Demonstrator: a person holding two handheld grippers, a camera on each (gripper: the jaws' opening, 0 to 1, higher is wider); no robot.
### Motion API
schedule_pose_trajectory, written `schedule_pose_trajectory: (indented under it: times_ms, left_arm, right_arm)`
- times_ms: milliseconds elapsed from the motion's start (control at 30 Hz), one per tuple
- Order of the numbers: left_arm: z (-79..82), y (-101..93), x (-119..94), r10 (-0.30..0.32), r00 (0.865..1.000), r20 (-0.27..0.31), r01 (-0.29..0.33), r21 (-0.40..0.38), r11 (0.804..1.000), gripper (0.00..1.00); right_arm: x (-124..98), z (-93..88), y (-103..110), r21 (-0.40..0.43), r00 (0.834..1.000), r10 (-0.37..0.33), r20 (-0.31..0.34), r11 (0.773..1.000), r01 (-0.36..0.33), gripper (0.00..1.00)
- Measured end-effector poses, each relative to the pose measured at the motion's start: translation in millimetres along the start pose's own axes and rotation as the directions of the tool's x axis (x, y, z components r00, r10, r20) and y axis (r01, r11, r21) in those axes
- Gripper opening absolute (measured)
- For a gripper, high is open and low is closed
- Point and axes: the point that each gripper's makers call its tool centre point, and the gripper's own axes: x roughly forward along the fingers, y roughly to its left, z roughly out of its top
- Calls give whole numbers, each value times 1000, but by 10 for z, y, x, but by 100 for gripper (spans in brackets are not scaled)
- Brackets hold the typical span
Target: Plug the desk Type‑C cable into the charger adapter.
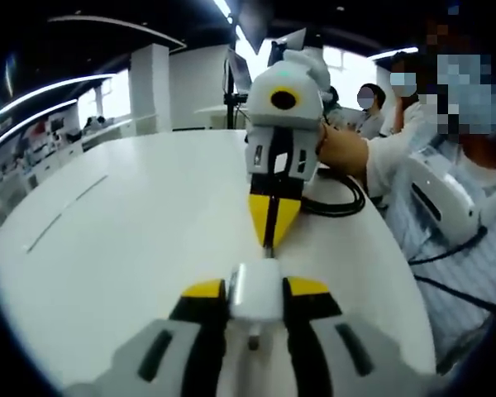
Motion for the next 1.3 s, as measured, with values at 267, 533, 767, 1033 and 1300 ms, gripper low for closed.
schedule_pose_trajectory:
  times_ms: [267, 533, 767, 1033, 1300]
  left_arm:
    - [15, -44, -7, -22, 999, 28, 21, 10, 1000, 25]
    - [-12, -99, -48, -29, 999, 36, 28, 31, 999, 25]
    - [-51, -110, -119, -30, 999, 43, 28, 39, 999, 25]
    - [-59, -129, -165, -45, 996, 72, 40, 68, 997, 26]
    - [-57, -115, -234, -66, 994, 91, 59, 85, 995, 25]
  right_arm:
    - [-148, 148, -40, -27, 994, -1, 107, 1000, 4, 21]
    - [-731, 353, -166, -17, 967, -153, 206, 987, 160, 25]
    - [-1018, 257, -176, -29, 957, -235, 170, 969, 244, 25]
    - [-1099, -30, -53, 19, 963, -239, 126, 971, 239, 25]
    - [-1035, -539, 90, 86, 983, -184, 5, 979, 183, 26]
